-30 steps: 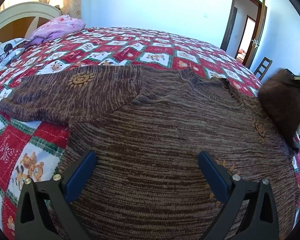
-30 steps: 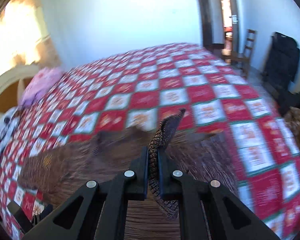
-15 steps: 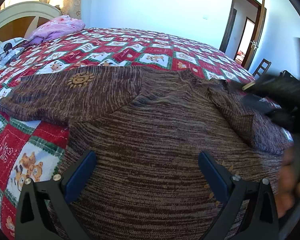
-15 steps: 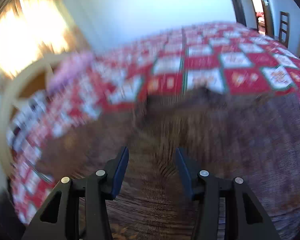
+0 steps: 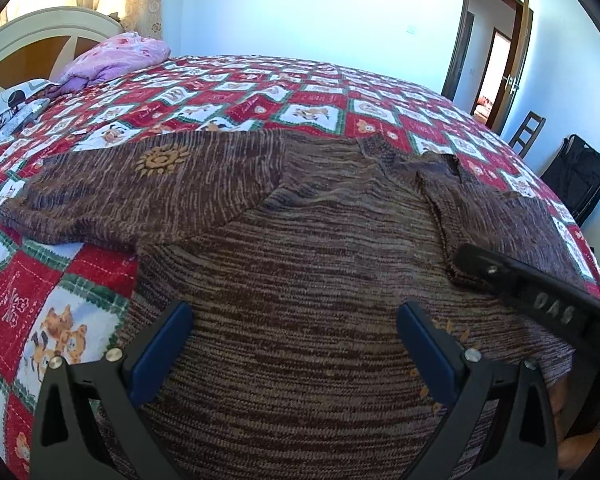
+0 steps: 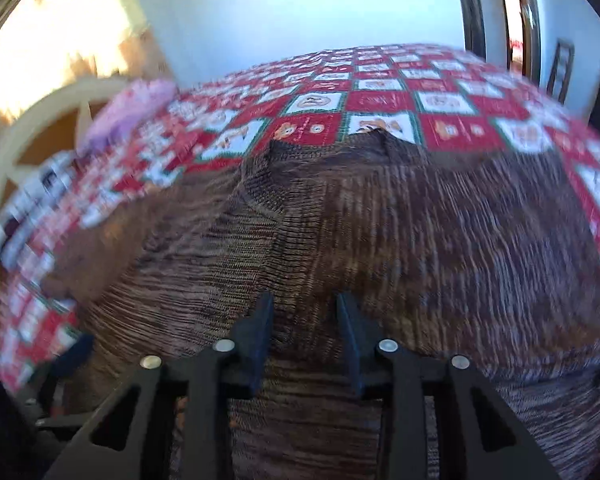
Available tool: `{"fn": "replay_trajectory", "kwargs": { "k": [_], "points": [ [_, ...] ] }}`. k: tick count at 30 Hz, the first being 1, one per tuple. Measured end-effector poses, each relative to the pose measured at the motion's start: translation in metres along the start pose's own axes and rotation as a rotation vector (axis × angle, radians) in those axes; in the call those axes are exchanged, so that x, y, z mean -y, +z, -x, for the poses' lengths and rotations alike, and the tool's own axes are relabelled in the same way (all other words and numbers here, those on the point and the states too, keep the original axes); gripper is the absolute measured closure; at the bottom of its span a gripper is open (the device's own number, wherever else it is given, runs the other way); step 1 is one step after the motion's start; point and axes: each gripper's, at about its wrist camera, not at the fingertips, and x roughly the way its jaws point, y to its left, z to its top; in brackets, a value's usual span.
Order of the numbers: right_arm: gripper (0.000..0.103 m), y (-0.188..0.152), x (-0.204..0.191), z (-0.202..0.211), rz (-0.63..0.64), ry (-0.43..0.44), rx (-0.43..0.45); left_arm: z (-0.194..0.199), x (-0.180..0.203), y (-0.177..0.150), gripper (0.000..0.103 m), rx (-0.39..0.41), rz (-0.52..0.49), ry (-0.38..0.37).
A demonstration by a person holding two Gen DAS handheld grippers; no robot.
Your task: Fold small clothes
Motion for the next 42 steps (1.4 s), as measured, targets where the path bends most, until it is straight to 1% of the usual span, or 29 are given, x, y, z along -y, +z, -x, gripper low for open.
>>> {"fn": "replay_trajectory", "kwargs": {
  "k": [1, 3, 5, 7, 8, 9, 11, 12, 14, 15, 17, 18, 20, 22, 23, 25, 27, 29, 30, 31, 32, 33, 35, 37, 39, 42],
  "points": [
    [0.053, -0.001, -0.004, -0.001, 0.02, -0.005, -0.002, -0.001, 0.001, 0.0, 0.0, -0.009, -0.005, 0.008],
    [0.049, -0.004, -0.009, 0.001, 0.05, -0.018, 0.007, -0.002, 0.003, 0.001, 0.0, -0.025, -0.019, 0.024],
    [0.047, -0.005, -0.01, 0.002, 0.054, -0.019, 0.01, -0.003, 0.006, 0.001, 0.0, -0.053, -0.048, 0.035],
    [0.047, -0.006, -0.005, 0.005, 0.036, -0.003, 0.018, 0.002, 0.002, 0.003, 0.0, -0.089, -0.076, 0.01],
    [0.047, -0.006, -0.002, 0.005, 0.024, 0.008, 0.021, 0.009, -0.007, 0.005, 0.002, -0.094, -0.052, -0.002],
    [0.047, -0.007, 0.001, 0.007, 0.008, 0.024, 0.025, 0.017, -0.019, 0.007, 0.005, -0.088, -0.01, -0.007],
    [0.047, -0.007, 0.006, 0.008, -0.014, 0.046, 0.031, 0.034, -0.061, 0.018, 0.005, -0.043, 0.134, 0.0],
    [0.047, -0.007, 0.008, 0.008, -0.026, 0.059, 0.034, 0.04, -0.082, 0.024, 0.005, -0.016, 0.204, 0.014],
    [0.047, -0.007, 0.009, 0.009, -0.036, 0.07, 0.035, 0.051, -0.144, 0.037, 0.005, 0.054, 0.396, 0.069],
    [0.047, -0.007, 0.009, 0.008, -0.036, 0.071, 0.036, 0.052, -0.162, 0.039, 0.007, 0.07, 0.452, 0.079],
    [0.047, -0.007, 0.007, 0.008, -0.033, 0.067, 0.036, 0.048, -0.212, 0.044, 0.009, 0.084, 0.602, 0.1],
    [0.047, -0.007, 0.007, 0.008, -0.031, 0.065, 0.036, 0.044, -0.227, 0.044, 0.014, 0.084, 0.649, 0.11],
    [0.047, -0.008, 0.006, 0.008, -0.029, 0.063, 0.036, 0.03, -0.256, 0.042, 0.017, 0.059, 0.734, 0.145],
    [0.047, -0.008, 0.006, 0.008, -0.03, 0.064, 0.036, 0.016, -0.266, 0.04, 0.019, 0.037, 0.758, 0.156],
    [0.047, -0.008, 0.006, 0.008, -0.03, 0.064, 0.036, 0.01, -0.267, 0.042, 0.018, 0.045, 0.752, 0.159],
    [0.047, -0.008, 0.006, 0.008, -0.03, 0.064, 0.036, 0.002, -0.264, 0.048, 0.018, 0.063, 0.714, 0.183],
    [0.047, -0.008, 0.006, 0.008, -0.029, 0.063, 0.036, -0.006, -0.263, 0.054, 0.02, 0.059, 0.694, 0.205],
    [0.047, -0.008, 0.007, 0.008, -0.03, 0.064, 0.036, -0.01, -0.26, 0.057, 0.032, 0.068, 0.673, 0.238],
    [0.047, -0.008, 0.007, 0.008, -0.031, 0.065, 0.036, -0.011, -0.259, 0.057, 0.046, 0.074, 0.664, 0.255],
    [0.047, -0.008, 0.006, 0.008, -0.032, 0.065, 0.036, -0.01, -0.261, 0.055, 0.056, 0.086, 0.663, 0.265],
    [0.047, -0.008, 0.007, 0.008, -0.031, 0.065, 0.036, -0.009, -0.264, 0.05, 0.058, 0.103, 0.675, 0.262],
    [0.047, -0.008, 0.006, 0.008, -0.032, 0.065, 0.036, -0.007, -0.268, 0.047, 0.063, 0.116, 0.69, 0.248],
    [0.047, -0.008, 0.007, 0.008, -0.031, 0.065, 0.036, -0.004, -0.277, 0.041, 0.07, 0.139, 0.735, 0.207],
    [0.047, -0.008, 0.006, 0.008, -0.031, 0.065, 0.036, -0.004, -0.285, 0.039, 0.088, 0.15, 0.769, 0.177],
    [0.047, -0.008, 0.007, 0.008, -0.032, 0.066, 0.036, -0.004, -0.287, 0.041, 0.091, 0.151, 0.767, 0.154],
    [0.047, -0.008, 0.008, 0.008, -0.04, 0.074, 0.038, -0.003, -0.276, 0.053, 0.093, 0.151, 0.693, 0.171]
  ]
}}
